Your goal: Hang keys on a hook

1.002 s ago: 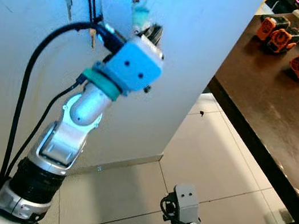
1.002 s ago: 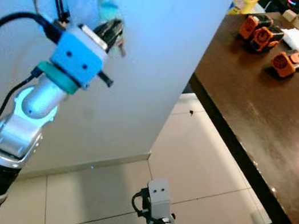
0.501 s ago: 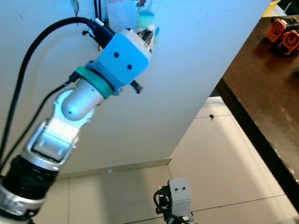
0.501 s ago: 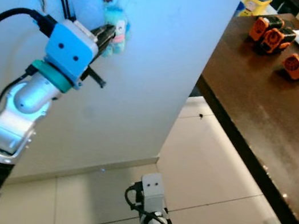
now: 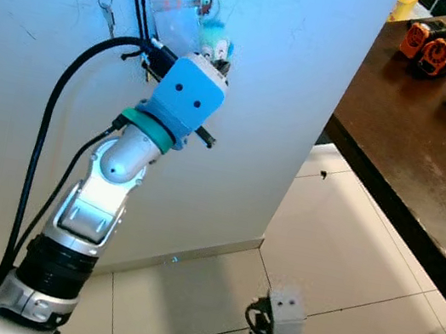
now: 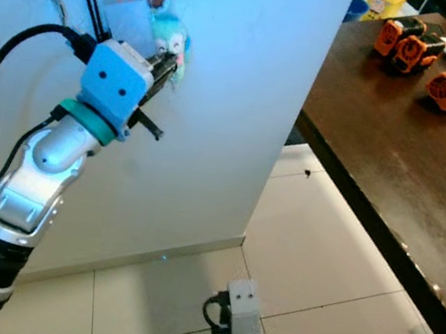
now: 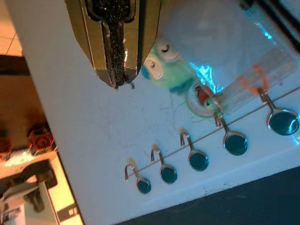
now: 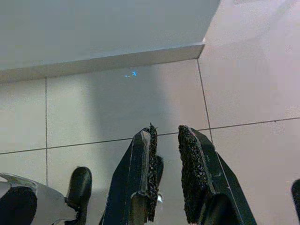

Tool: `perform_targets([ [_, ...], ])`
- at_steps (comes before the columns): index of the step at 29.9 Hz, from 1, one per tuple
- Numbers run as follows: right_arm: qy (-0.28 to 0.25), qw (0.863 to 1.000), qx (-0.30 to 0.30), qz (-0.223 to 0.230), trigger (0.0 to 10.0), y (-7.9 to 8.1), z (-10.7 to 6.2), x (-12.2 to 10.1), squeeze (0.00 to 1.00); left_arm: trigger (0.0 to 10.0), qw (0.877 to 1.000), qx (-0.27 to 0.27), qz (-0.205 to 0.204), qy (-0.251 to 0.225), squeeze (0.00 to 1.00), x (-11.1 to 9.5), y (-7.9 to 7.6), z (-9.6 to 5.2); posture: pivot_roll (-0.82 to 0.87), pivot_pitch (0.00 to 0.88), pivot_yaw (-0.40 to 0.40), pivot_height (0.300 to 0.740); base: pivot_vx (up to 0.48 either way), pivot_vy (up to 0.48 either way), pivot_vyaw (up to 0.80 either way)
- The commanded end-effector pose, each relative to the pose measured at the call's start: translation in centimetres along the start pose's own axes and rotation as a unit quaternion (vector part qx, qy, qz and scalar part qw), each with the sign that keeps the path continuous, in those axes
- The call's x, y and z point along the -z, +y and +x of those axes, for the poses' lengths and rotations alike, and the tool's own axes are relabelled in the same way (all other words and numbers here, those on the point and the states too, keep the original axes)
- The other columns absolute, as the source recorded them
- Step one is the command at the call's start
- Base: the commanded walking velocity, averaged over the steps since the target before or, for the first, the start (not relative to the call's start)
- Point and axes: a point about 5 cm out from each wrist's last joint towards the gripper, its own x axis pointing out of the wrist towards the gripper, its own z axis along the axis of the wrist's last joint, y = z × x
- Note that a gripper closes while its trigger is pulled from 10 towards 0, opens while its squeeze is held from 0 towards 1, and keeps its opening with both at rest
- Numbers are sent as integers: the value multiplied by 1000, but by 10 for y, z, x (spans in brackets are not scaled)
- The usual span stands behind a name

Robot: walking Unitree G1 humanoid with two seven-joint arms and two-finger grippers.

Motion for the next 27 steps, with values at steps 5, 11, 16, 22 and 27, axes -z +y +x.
perform_targets([
  [5, 3, 1000, -13, -8, 10000, 3, 0, 0, 0, 10000, 998, -15, -7, -63, 0, -24, 2, 2, -95, 81, 62, 740, 211, 0, 0],
  [11, 5, 999, -29, -35, 10000, -1, 2, -3, 0, 10000, 990, -8, 15, -142, 0, -58, 3, 11, -73, 81, 7, 740, 258, 0, 0],
  [16, 5, 998, -34, -54, 10000, -7, 5, -10, 0, 10000, 975, -15, 21, -219, 0, -90, 2, 21, -73, 76, -19, 740, 240, 0, 0],
  [22, 6, 996, -43, -77, 10000, -11, 6, -14, 0, 10000, 958, 6, 93, -270, 0, -98, -16, 15, -79, 73, -48, 740, 40, 0, 0],
  [27, 10, 996, -42, -76, 10000, -11, 5, -10, 0, 10000, 949, 2, 131, -286, 0, -97, -18, 11, -82, 77, -49, 740, 0, 0, 0],
])
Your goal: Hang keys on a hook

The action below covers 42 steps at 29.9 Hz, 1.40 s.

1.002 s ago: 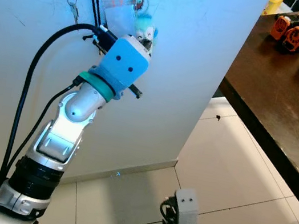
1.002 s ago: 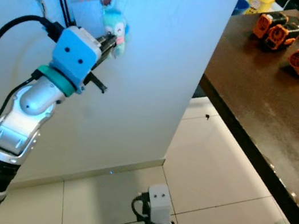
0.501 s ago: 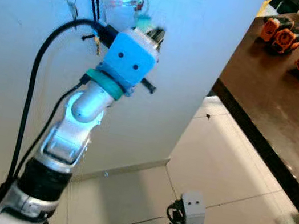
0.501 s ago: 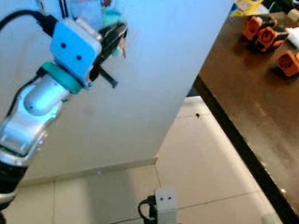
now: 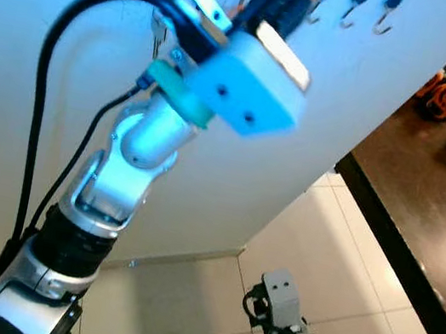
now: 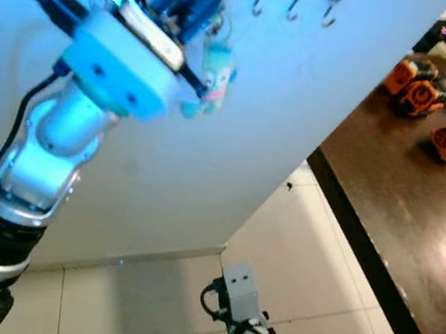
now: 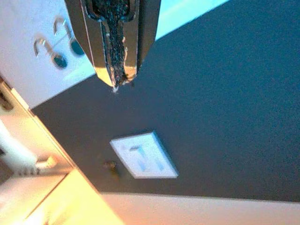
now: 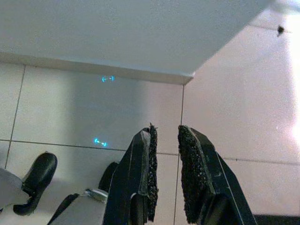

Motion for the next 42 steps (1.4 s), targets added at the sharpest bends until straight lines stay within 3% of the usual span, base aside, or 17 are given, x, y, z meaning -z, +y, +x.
perform_targets([
  [1, 32, 999, -2, 3, 10000, 1, -8, 18, 0, 10000, 1000, 15, 18, -16, 0, -3, -8, -3, -82, 77, -49, 740, 0, 0, 0],
  [13, 46, 999, -6, 0, 10000, 4, -12, 27, 0, 10000, 998, 28, 42, -25, 0, -1, -13, -9, -74, 85, -46, 740, 0, 0, 0],
  [15, 47, 999, -6, 0, 10000, 4, -12, 27, 0, 10000, 1000, 30, 8, 1, 0, 3, -15, -9, -71, 86, -40, 740, 0, 0, 0],
  [17, 47, 999, -6, 0, 10000, 4, -12, 27, 0, 10000, 1000, 30, 8, 1, 0, 3, -15, -9, -71, 86, -40, 740, 0, 0, 0],
  [22, 46, 999, -6, 1, 10000, 6, -11, 26, 0, 10000, 998, 19, -49, 45, 0, 12, -14, -7, -70, 88, -37, 740, 0, 0, 0],
  [27, 46, 999, -7, 1, 10000, 6, -11, 26, 0, 10000, 997, 14, -60, 56, 0, 14, -13, -7, -69, 89, -36, 740, 0, 0, 0],
  [31, 47, 999, -10, 2, 10000, 9, -12, 27, 0, 10000, 986, 17, -83, 141, 0, 35, -15, -11, -70, 92, -34, 740, 0, 0, 0],
  [36, 48, 999, -10, 2, 10000, 9, -12, 28, 0, 10000, 983, 21, -90, 158, 0, 40, -15, -12, -71, 95, -35, 740, 0, 0, 0],
  [39, 48, 999, -11, 2, 10000, 10, -12, 28, 0, 10000, 972, 34, -151, 175, 0, 42, -13, -14, -70, 97, -33, 740, 0, 0, 0],
  [42, 48, 999, -11, 1, 10000, 10, -12, 29, 0, 10000, 968, 45, -180, 167, 0, 39, -10, -12, -70, 97, -33, 740, 0, 0, 0],
])
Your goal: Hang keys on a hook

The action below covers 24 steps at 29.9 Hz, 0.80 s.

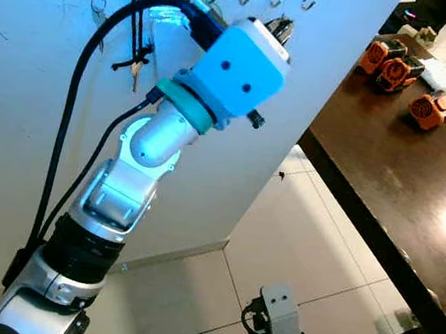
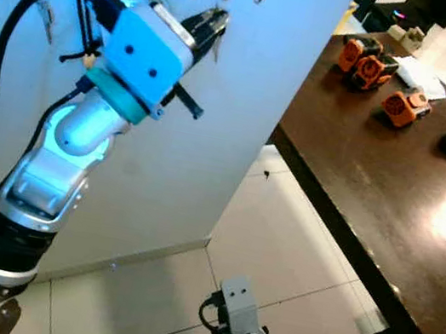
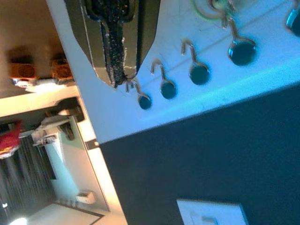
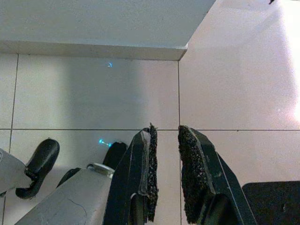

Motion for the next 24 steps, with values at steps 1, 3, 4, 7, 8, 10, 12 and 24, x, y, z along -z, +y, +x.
perform_targets([
  [1, 19, 1000, -3, 1, 10000, 3, -4, 10, 0, 10000, 1000, 13, -18, -11, 0, -6, -1, 1, -70, 97, -33, 740, 0, 0, 0],
  [3, 21, 1000, -5, 0, 10000, 3, -4, 11, 0, 10000, 999, 34, -27, -16, 0, -10, -1, 2, -70, 97, -33, 740, 0, 0, 0],
  [4, 22, 1000, -6, -1, 10000, 4, -4, 12, 0, 10000, 998, 54, -24, -11, 0, -10, -2, 7, -70, 97, -33, 740, 0, 0, 0],
  [7, 22, 1000, -8, -3, 10000, 4, -4, 11, 0, 10000, 997, 69, -23, -2, 0, -9, -3, 13, -57, 97, -33, 740, 0, 0, 0],
  [8, 21, 1000, -9, -4, 10000, 5, -3, 10, 0, 10000, 997, 71, -27, 7, 0, -7, -2, 20, -58, 100, -30, 740, 0, 0, 0],
  [10, 20, 1000, -10, -5, 10000, 6, -3, 9, 0, 10000, 997, 65, -33, 15, 0, -6, 0, 28, -57, 102, -29, 740, 0, 0, 0],
  [12, 20, 1000, -10, -5, 10000, 6, -3, 9, 0, 10000, 997, 65, -33, 15, 0, -6, 0, 28, -57, 102, -29, 740, 0, 0, 0],
  [24, 28, 999, -16, -4, 10000, 11, -7, 18, 0, 10000, 993, -50, -39, 98, 0, 10, 45, 64, -72, 125, -18, 740, 0, 0, 0],
])
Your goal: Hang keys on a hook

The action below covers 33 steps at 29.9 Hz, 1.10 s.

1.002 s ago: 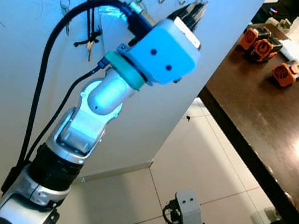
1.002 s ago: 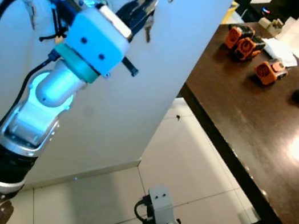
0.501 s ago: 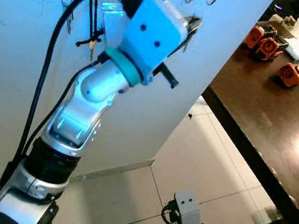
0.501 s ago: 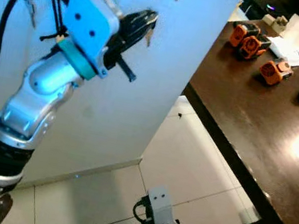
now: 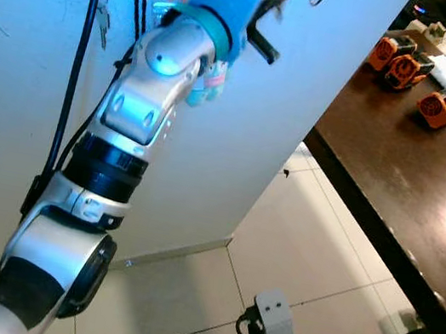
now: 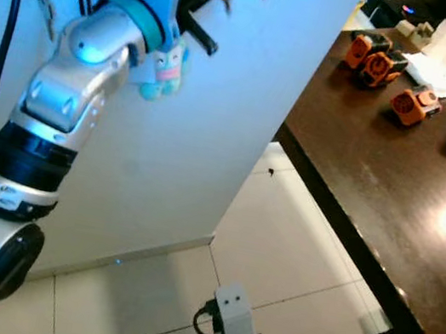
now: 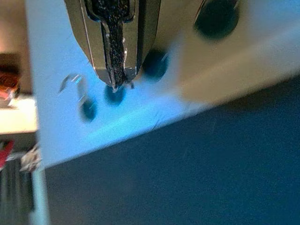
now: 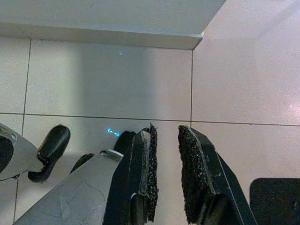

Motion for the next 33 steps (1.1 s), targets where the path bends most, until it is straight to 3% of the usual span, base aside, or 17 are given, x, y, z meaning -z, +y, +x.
perform_targets([
  [1, 13, 1000, -1, -1, 10000, 1, -3, 8, 0, 10000, 1000, -5, -7, 1, 0, -4, 2, 4, -72, 125, -18, 740, 0, 0, 0],
  [11, 15, 1000, 1, 2, 10000, 2, -4, 10, 0, 10000, 1000, 13, -18, -3, 0, -4, 8, 4, -72, 133, -15, 740, 0, 0, 0],
  [14, 17, 1000, 0, 1, 10000, 2, -4, 10, 0, 10000, 985, 104, -116, -74, 0, -24, 4, -13, -66, 135, -22, 740, 0, 0, 0],
  [16, 17, 1000, -1, 0, 10000, 2, -4, 10, 0, 10000, 978, 127, -136, -93, 0, -30, 3, -20, -61, 137, -26, 740, 0, 0, 0],
  [24, 16, 1000, -4, -4, 10000, 1, -3, 8, 0, 10000, 981, 125, -125, -77, 0, -24, -1, -24, -52, 139, -33, 740, 0, 0, 0],
  [33, 15, 1000, -5, -5, 10000, 2, -2, 7, 0, 10000, 990, 99, -94, -43, 0, -12, -3, -18, -57, 143, -29, 740, 0, 0, 0],
])
